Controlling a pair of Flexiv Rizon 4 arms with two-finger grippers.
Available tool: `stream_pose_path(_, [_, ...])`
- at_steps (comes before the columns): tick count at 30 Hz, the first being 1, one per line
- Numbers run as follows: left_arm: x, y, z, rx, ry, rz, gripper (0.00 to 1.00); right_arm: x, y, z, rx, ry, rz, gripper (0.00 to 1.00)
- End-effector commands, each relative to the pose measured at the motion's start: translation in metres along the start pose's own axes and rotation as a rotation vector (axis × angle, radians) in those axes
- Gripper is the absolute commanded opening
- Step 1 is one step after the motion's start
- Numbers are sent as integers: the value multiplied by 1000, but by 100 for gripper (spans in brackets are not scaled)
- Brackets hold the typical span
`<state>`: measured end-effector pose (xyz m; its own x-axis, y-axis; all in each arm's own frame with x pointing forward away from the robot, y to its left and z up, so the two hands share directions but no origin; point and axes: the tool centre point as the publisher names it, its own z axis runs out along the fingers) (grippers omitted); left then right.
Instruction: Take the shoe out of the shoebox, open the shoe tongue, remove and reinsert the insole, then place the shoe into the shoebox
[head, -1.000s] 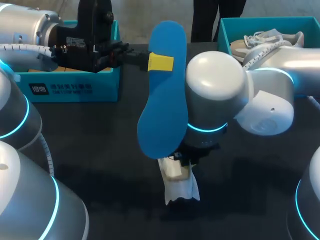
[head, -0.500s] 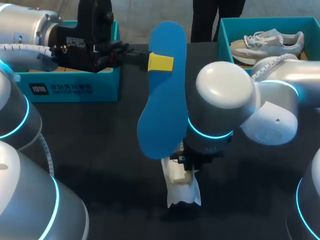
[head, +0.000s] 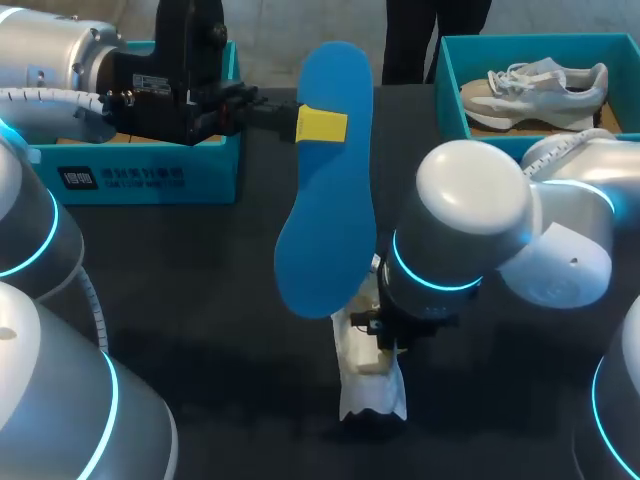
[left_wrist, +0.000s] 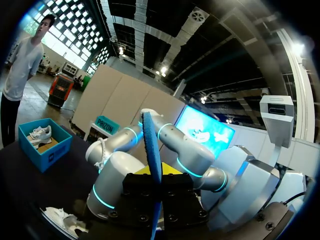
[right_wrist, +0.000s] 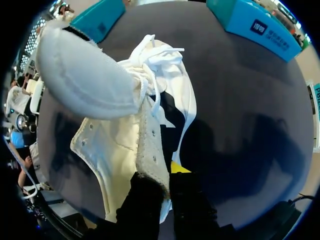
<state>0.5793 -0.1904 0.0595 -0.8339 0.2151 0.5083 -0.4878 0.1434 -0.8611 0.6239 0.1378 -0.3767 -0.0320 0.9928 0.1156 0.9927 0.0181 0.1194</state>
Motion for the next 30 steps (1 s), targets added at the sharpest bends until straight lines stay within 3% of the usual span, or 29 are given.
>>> stream_pose_path(1, [-1,-1,1,-3,0,-1,0,-4,0,4,-15,15,-6,100])
stream_pose_path(6, [-1,-1,1,-3,0,-1,0,0,8,-9,-74,15,-56,100])
stream_pose_path(10, [-1,-1,1,-3,0,-1,0,4,13,-32,-150,39,-108,100])
stream_pose_path(16, [-1,-1,1,-3,0,-1,0,1,14,-60,-138,72,-156,100])
stream_pose_path(20, [-1,-1,1,-3,0,-1,0,-8,7,-69,-62,132,-151,100])
stream_pose_path(30, [-1,-1,1,-3,0,-1,0,-9,6,-70,-38,147,-159,100])
